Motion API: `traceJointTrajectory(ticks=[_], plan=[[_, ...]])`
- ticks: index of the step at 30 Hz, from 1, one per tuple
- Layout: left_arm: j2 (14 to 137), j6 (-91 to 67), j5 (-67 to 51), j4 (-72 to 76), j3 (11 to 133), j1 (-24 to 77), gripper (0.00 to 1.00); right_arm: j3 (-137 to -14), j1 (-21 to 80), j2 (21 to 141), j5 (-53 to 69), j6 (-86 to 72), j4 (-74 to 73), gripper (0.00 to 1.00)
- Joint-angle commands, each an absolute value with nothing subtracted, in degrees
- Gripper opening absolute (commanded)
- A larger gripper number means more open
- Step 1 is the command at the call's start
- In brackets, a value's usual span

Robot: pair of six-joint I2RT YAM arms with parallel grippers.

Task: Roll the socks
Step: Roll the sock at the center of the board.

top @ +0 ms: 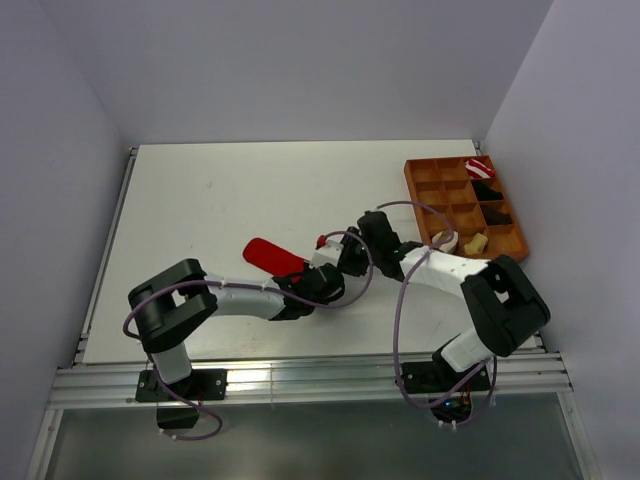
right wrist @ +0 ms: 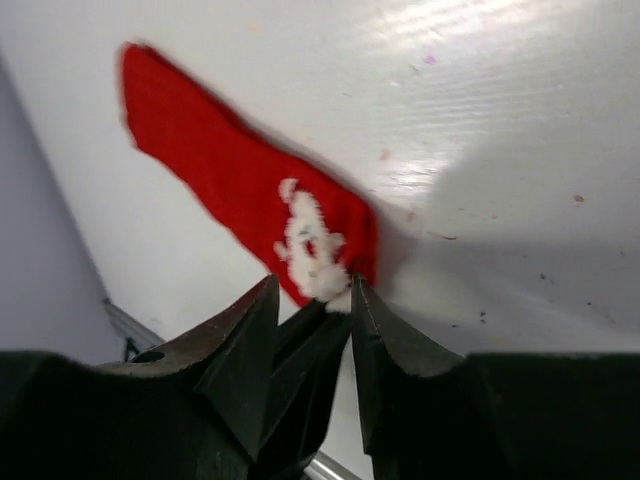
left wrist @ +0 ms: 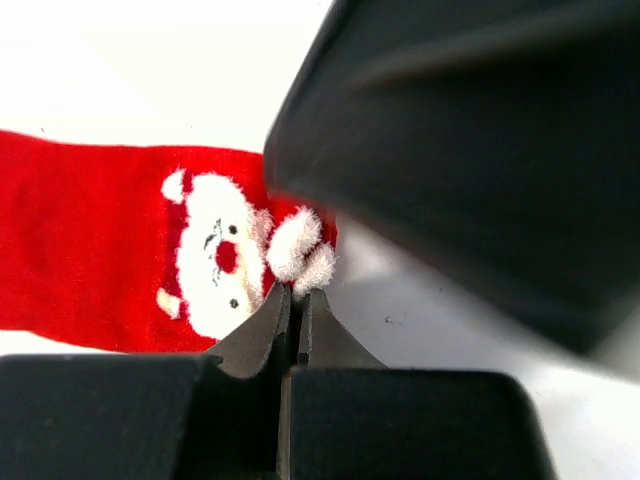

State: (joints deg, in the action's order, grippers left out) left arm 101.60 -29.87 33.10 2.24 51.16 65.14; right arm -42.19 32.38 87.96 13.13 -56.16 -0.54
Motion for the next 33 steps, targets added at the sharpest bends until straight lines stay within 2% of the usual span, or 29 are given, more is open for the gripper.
traceJointTrajectory(ticks=[1,6,13,21,33], plan=[[98.0,-35.68,22.08,3.07,48.52,61.97,0.0,-39.3,31.2,81.05,11.96,-56.51,9.83,0.43],[94.84,-41.83,8.12,8.34,43.61,55.04,0.0,-32.35,29.62,73.06,9.76,-56.34,16.42,0.53],[91.14,-50.35,-6.13,18.01,37.71,47.29,0.0,-26.99,29.44,71.63,11.95,-54.67,22.05,0.54],[91.22,-61.43,-18.71,31.8,31.65,38.6,0.0,-22.5,30.93,80.14,16.78,-55.99,35.57,0.52],[93.51,-66.53,-22.41,36.12,30.59,35.42,0.0,-23.03,33.49,93.95,19.07,-60.11,47.54,0.48]])
